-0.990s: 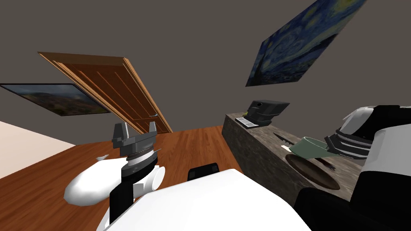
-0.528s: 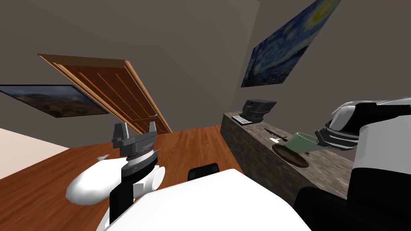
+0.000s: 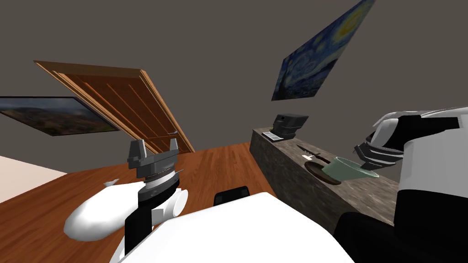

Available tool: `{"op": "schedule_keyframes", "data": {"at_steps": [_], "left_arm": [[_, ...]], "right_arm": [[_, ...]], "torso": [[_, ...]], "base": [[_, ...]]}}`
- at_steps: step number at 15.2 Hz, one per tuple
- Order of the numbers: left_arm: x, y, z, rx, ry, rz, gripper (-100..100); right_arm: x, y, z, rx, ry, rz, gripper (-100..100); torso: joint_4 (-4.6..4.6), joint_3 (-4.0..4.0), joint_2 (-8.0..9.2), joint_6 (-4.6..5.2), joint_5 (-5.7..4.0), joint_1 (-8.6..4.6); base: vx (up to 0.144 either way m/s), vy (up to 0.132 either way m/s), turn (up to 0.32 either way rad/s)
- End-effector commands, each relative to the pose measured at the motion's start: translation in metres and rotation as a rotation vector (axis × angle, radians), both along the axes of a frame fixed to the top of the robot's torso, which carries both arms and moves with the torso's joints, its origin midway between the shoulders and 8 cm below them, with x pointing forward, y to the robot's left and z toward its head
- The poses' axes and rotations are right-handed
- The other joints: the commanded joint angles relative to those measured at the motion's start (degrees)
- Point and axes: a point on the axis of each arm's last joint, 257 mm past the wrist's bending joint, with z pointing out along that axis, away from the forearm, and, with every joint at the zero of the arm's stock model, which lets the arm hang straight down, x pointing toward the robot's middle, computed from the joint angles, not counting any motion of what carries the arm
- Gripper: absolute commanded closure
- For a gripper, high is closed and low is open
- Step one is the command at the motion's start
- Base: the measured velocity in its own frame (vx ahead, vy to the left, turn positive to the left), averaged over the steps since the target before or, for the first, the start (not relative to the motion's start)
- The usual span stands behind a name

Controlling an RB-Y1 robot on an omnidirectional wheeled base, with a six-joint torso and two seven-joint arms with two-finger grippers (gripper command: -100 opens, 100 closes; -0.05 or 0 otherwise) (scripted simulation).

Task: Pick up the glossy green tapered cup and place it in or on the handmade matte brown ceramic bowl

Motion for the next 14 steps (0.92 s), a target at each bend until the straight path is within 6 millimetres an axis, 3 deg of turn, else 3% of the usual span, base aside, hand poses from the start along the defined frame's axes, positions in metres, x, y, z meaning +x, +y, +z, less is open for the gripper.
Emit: {"op": "schedule_keyframes", "data": {"at_steps": [1, 7, 14], "left_arm": [[0.0, 0.0, 0.0, 0.0, 0.0, 0.0, 0], [0.0, 0.0, 0.0, 0.0, 0.0, 0.0, 0], [0.0, 0.0, 0.0, 0.0, 0.0, 0.0, 0]], "right_arm": [[0.014, 0.006, 0.009, 0.008, -0.001, 0.014, -100], [0.045, 0.02, 0.031, 0.015, -0.005, 0.048, -100], [0.041, 0.018, 0.028, 0.014, -0.005, 0.045, -100]], "torso": [[0.0, 0.0, 0.0, 0.0, 0.0, 0.0], [0.0, 0.0, 0.0, -0.01, -0.01, 0.01], [-0.02, -0.04, -0.07, -0.02, 0.0, 0.09]], "base": [[-0.025, -0.034, -0.113], [-0.019, -0.028, -0.081], [-0.002, -0.004, -0.011]]}}
